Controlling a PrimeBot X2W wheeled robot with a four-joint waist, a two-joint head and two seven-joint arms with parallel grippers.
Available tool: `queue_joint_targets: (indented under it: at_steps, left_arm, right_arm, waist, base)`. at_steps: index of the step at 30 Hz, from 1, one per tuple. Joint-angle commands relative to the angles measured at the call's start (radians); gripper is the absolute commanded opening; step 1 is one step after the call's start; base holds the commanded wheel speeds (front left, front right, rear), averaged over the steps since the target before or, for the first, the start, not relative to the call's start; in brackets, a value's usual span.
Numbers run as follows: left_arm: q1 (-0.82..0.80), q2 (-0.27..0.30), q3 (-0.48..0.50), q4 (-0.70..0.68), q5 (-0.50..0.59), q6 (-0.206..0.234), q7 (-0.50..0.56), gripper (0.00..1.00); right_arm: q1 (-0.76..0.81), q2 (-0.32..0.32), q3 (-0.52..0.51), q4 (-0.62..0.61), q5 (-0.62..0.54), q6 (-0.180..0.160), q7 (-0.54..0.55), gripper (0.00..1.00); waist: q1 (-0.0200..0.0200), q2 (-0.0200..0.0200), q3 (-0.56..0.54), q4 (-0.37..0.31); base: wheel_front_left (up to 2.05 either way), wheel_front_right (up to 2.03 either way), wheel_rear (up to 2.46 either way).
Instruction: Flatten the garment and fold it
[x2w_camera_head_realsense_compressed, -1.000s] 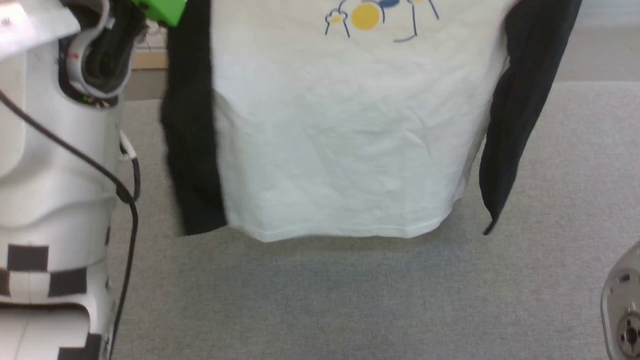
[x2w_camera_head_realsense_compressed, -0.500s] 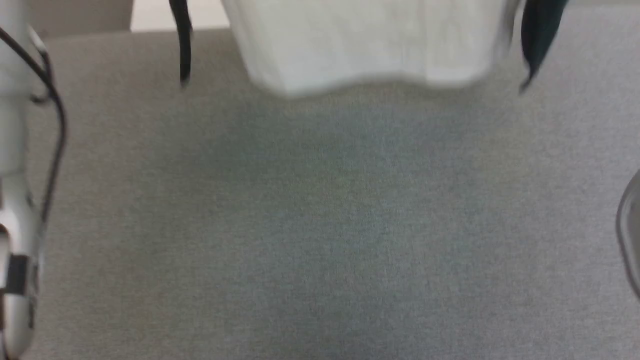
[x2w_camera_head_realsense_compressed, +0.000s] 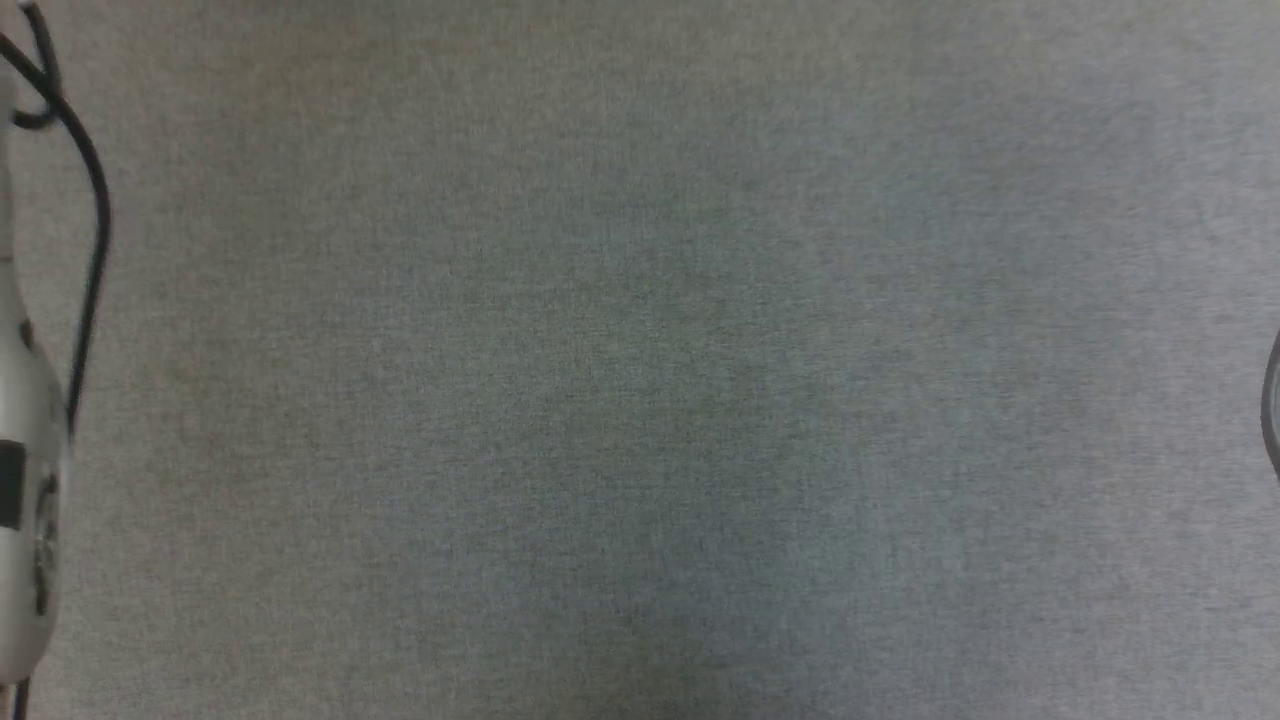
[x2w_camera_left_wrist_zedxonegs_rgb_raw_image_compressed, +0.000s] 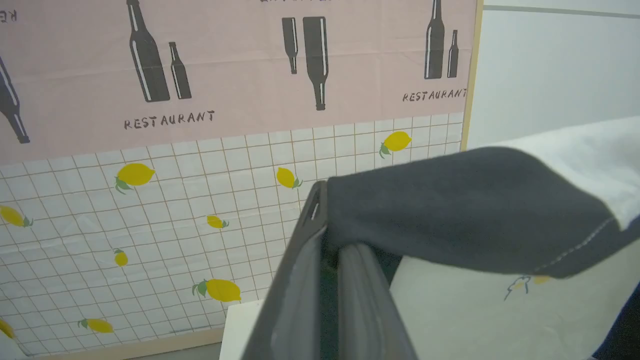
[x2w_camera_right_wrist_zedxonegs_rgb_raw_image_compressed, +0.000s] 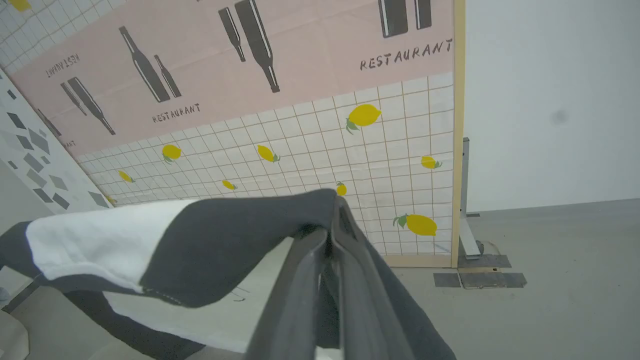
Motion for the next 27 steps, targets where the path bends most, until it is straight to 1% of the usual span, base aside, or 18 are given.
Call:
queue_joint_targets:
  at_steps: [1,6,11,16,17,18,21,22,27]
  left_arm:
    - [0.029,-0.006,-0.001,0.015,-0.01,-0.006,-0.021,0.0]
    - [0.121,0.002,-0.027,0.049,-0.041,-0.022,-0.064,0.0]
    - [0.282,0.021,-0.063,0.022,-0.085,-0.028,-0.105,0.0]
    - [0.533,0.049,-0.081,-0.064,-0.124,-0.025,-0.124,0.0]
    - [0.707,0.053,-0.088,-0.131,-0.145,-0.002,-0.117,0.0]
    - [0.776,0.049,-0.089,-0.162,-0.161,0.009,-0.11,0.0]
    - [0.949,0.037,-0.096,-0.237,-0.199,0.039,-0.079,0.0]
    - [1.012,0.037,-0.102,-0.263,-0.206,0.055,-0.066,0.0]
    - [1.253,0.035,-0.13,-0.366,-0.243,0.115,0.002,0.0]
  right_arm:
    - [0.034,-0.013,0.011,0.009,0.017,-0.001,-0.011,0.0]
    - [0.15,-0.053,0.087,0.002,0.104,-0.001,-0.012,0.0]
    - [0.366,-0.103,0.162,-0.103,0.239,-0.001,0.012,0.0]
    - [0.64,-0.148,0.214,-0.246,0.33,-0.001,0.031,0.0]
    - [0.812,-0.159,0.216,-0.318,0.363,-0.001,0.04,0.0]
    - [0.879,-0.162,0.211,-0.348,0.367,-0.001,0.038,0.0]
    - [1.051,-0.164,0.185,-0.413,0.373,-0.001,0.044,0.0]
    - [1.116,-0.161,0.174,-0.434,0.369,-0.001,0.049,0.0]
    - [1.365,-0.138,0.152,-0.508,0.327,-0.001,0.08,0.0]
  waist:
    - [-0.0003,0.0,0.038,0.023]
    - [-0.0003,0.0,0.0,0.038]
    - [-0.0003,0.0,-0.094,0.052]
    - [-0.0003,0.0,-0.215,0.059]
    - [-0.0003,0.0,-0.282,0.065]
    - [-0.0003,0.0,-0.305,0.068]
    - [-0.0003,0.0,-0.361,0.076]
    - [-0.0003,0.0,-0.381,0.078]
    - [-0.0003,0.0,-0.445,0.077]
  base:
    - [0.0,0.0,0.0]
    - [0.0,0.0,0.0]
    - [0.0,0.0,0.0]
    - [0.0,0.0,0.0]
    - [0.0,0.0,0.0]
    - [0.0,0.0,0.0]
    - [0.0,0.0,0.0]
    - [0.0,0.0,0.0]
    - [0.0,0.0,0.0]
